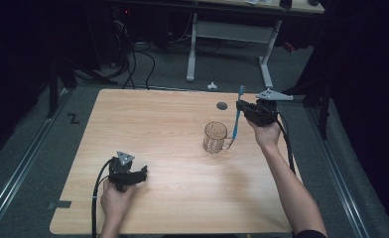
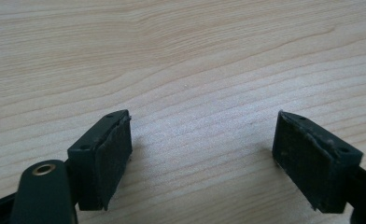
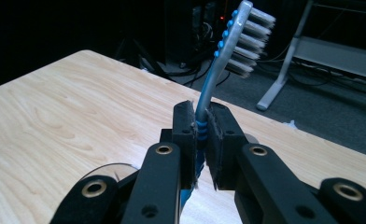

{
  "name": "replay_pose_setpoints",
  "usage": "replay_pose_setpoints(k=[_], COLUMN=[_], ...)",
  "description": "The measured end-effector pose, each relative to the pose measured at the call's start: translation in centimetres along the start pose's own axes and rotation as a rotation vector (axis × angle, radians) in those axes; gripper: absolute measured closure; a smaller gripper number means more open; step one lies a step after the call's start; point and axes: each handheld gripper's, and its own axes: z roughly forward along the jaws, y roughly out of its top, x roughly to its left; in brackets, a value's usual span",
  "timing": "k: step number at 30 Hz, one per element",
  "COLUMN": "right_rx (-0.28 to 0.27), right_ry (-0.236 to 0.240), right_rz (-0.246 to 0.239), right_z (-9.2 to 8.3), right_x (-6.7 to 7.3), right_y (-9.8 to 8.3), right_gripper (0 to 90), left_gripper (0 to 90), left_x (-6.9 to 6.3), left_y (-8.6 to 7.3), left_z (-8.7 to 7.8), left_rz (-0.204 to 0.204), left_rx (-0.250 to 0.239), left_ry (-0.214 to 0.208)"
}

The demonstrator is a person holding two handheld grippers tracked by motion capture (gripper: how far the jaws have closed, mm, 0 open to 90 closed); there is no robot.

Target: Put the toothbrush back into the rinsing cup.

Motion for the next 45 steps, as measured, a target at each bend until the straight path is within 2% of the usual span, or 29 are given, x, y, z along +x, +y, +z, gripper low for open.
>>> replay_pose_setpoints(k=[6,15,27,45], right_rx=[-0.009,0.006,0.019,0.014], right_ry=[-0.012,-0.041,-0.020,-0.001], right_rz=[0.007,-0.028,-0.029,-0.025], right_z=[0.4,1.4,2.0,0.9], right_x=[-0.1,0.4,0.8,0.5], right_y=[0.3,0.3,-0.2,-0.6], right_gripper=[82.6,82.5,82.3,81.9], left_gripper=[20.3,20.3,20.3,20.3], left_x=[0.0,0.0,0.0,0.0], left_y=[0.0,0.0,0.0,0.0], left_z=[0.0,0.0,0.0,0.0], left_rz=[0.000,0.001,0.001,0.001], left_rx=[0.000,0.001,0.001,0.001], left_ry=[0.000,-0.001,-0.001,-0.001])
